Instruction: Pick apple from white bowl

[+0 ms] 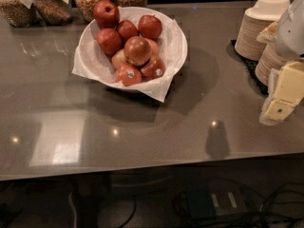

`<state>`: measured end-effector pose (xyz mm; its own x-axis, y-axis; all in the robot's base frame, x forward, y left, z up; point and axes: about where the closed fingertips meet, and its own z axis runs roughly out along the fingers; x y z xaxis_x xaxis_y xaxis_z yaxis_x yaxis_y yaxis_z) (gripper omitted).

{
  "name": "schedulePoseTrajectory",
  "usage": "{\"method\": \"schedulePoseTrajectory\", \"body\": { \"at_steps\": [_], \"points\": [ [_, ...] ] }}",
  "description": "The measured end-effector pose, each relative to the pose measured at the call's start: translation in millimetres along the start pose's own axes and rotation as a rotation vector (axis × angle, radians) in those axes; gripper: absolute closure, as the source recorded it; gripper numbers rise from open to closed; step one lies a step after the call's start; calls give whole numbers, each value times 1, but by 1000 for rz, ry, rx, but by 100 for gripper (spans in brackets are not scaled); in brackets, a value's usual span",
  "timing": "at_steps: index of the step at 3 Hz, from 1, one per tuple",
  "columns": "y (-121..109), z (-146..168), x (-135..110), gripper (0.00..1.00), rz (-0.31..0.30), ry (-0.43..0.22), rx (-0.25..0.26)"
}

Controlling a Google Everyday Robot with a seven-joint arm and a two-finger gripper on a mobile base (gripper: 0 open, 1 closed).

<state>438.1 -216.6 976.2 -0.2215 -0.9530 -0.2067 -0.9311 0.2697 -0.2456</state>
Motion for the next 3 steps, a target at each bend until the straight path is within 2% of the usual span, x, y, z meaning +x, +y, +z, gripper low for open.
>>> {"method": "schedulePoseTrajectory", "body": {
  "at_steps": [1, 2, 3],
  "points": [
    [0, 0, 0, 0, 0, 0, 0],
    [-9, 9, -15, 0, 6, -64, 19],
    [-24, 26, -40, 0, 24, -158, 30]
  ]
}}
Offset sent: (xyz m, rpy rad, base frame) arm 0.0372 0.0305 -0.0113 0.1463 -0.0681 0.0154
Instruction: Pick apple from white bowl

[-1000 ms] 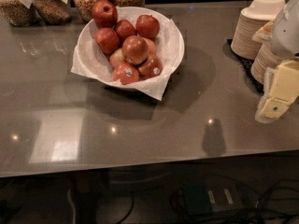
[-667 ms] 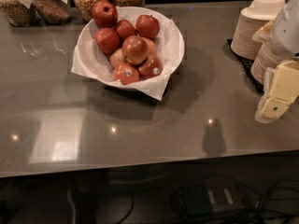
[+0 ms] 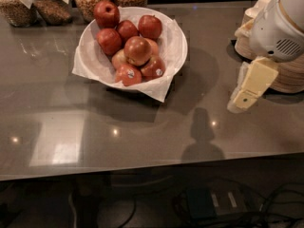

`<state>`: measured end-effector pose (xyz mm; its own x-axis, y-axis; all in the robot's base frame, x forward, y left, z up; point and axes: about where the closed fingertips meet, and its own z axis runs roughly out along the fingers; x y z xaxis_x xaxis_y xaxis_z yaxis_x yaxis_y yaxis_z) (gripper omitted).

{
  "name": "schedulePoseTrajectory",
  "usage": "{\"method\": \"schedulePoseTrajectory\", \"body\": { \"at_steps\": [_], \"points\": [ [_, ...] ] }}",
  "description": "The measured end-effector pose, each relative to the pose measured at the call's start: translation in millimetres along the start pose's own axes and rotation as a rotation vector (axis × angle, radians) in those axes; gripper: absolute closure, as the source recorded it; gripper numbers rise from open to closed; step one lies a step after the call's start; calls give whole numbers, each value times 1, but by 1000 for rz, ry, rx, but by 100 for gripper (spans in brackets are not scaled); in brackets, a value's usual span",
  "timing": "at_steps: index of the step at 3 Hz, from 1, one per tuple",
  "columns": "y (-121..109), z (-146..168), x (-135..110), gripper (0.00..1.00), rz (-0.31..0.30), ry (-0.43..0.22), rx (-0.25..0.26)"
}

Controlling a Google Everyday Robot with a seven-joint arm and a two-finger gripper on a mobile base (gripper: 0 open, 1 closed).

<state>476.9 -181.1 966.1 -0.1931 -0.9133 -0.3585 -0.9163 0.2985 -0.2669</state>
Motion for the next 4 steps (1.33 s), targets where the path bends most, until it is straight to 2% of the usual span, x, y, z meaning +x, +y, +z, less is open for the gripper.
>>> {"method": "schedulePoseTrajectory", "body": {
  "at_steps": [3, 4],
  "points": [
    [-44, 51, -84, 0, 129, -235, 63],
    [-52, 64, -112, 0, 167, -302, 61]
  ]
}}
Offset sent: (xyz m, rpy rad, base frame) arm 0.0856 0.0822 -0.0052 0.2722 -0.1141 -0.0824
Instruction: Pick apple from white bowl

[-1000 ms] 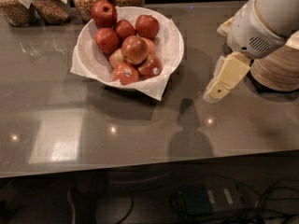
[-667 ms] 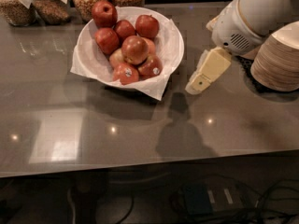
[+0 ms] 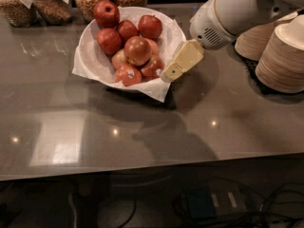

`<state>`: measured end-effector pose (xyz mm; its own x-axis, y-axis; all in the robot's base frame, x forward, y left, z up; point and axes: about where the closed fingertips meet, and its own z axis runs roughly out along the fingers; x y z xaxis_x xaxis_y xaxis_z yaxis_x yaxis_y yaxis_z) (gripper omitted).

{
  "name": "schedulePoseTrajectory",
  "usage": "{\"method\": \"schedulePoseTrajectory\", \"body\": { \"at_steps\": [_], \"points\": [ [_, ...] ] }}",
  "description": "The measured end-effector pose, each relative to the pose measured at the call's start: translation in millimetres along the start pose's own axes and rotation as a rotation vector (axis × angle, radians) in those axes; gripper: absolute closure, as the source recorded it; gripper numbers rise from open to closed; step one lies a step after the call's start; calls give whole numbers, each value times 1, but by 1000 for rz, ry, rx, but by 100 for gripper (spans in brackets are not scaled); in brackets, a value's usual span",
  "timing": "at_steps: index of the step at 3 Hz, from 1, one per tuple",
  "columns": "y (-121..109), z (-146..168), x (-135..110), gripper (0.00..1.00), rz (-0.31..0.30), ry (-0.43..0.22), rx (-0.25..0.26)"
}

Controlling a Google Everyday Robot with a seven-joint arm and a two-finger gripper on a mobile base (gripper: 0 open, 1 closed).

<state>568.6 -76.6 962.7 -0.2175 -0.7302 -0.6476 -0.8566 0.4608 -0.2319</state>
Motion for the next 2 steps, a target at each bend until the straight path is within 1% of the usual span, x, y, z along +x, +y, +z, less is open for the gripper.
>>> {"method": "schedulePoseTrajectory", "body": {
  "at_steps": [1, 2],
  "points": [
    [-1, 19, -23, 0, 26, -62, -15],
    [4, 41, -44, 0, 20, -120, -47]
  ]
}}
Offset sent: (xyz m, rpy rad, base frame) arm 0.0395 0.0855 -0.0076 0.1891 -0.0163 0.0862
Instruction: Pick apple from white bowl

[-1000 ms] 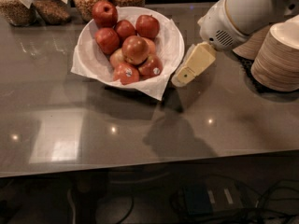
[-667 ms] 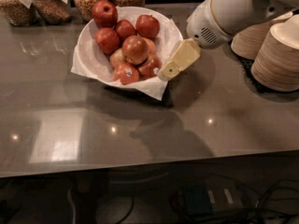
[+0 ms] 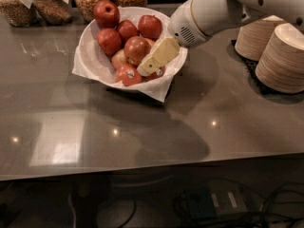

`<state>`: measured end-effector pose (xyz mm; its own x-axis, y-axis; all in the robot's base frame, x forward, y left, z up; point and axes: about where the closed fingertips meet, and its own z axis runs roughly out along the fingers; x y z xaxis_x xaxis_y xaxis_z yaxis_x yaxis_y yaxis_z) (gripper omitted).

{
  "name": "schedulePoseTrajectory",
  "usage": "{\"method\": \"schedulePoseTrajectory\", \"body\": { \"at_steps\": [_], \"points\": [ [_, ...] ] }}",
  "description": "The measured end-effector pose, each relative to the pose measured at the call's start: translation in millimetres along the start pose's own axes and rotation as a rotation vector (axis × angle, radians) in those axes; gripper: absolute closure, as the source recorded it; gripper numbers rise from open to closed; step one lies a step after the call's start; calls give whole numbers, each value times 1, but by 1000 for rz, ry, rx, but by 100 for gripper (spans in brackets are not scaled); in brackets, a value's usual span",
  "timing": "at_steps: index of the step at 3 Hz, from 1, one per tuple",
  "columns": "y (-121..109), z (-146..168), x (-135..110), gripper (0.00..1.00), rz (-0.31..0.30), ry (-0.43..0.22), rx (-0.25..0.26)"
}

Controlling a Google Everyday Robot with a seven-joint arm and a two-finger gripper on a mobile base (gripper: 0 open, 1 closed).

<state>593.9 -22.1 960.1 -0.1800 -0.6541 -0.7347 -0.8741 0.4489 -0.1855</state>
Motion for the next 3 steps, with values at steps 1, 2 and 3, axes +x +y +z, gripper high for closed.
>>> {"method": "schedulePoseTrajectory", "body": {
  "at_steps": [1, 2, 3],
  "points": [
    [0, 0, 0, 0, 0, 0, 0],
    [-1, 5, -4, 0, -40, -20, 20],
    [-2, 13, -7, 0, -72, -42, 34]
  ]
}}
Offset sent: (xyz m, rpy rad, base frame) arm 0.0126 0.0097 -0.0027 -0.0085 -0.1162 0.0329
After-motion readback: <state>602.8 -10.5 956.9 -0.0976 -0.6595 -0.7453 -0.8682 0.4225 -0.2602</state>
